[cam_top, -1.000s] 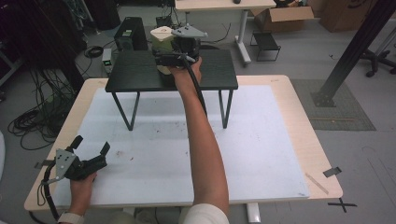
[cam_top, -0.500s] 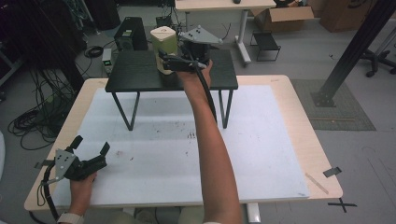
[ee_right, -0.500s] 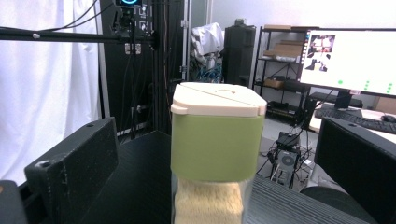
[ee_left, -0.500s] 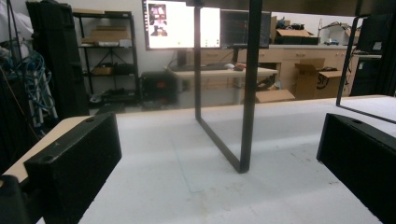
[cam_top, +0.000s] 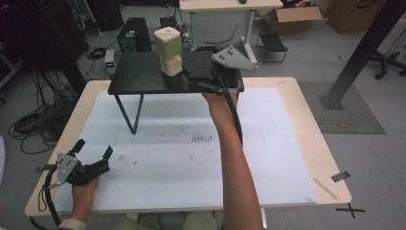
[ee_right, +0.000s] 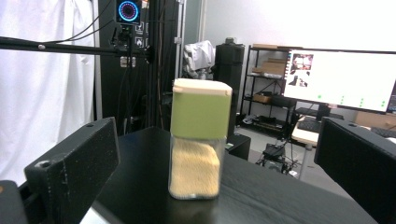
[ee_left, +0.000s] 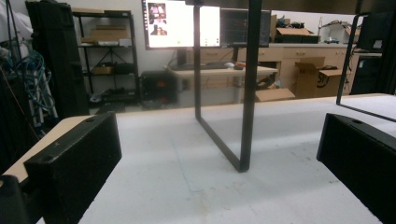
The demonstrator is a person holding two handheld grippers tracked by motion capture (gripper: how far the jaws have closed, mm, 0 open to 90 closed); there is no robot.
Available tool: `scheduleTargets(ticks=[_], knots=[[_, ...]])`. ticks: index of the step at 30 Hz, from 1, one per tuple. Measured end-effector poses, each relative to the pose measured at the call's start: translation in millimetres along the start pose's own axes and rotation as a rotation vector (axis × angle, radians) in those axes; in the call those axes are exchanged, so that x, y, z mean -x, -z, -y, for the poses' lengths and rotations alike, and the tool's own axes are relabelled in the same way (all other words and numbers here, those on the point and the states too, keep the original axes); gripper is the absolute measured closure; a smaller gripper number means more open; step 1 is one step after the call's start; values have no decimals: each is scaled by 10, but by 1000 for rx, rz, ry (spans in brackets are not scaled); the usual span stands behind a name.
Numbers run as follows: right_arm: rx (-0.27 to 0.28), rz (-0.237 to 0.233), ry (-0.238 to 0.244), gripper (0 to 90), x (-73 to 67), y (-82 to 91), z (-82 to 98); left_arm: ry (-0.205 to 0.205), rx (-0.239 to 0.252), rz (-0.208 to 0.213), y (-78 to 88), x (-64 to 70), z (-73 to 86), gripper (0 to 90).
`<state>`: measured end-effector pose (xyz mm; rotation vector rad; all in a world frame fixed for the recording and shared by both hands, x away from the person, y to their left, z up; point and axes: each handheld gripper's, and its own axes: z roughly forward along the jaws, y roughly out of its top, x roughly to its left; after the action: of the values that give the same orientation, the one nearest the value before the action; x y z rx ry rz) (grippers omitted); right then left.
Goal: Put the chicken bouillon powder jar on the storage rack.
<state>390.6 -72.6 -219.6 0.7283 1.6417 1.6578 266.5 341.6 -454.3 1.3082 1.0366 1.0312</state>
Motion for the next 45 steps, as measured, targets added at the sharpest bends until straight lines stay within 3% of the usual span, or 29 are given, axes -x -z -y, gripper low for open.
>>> scheduleTargets(ticks=[17,32,39,45], knots=[[42,60,-2,0,78,785,160,-4,-2,-1,-1,3,-1,2],[46,105,-10,0,86,1205,405,-4,-2,0,-3,5,-1,3],[66,139,-46,0,119,1408,571,-5,-3,-1,-1,5,-1,3],[75,182,-87,0,176,1583,825,-5,-4,-1,-5,7,-1,2]])
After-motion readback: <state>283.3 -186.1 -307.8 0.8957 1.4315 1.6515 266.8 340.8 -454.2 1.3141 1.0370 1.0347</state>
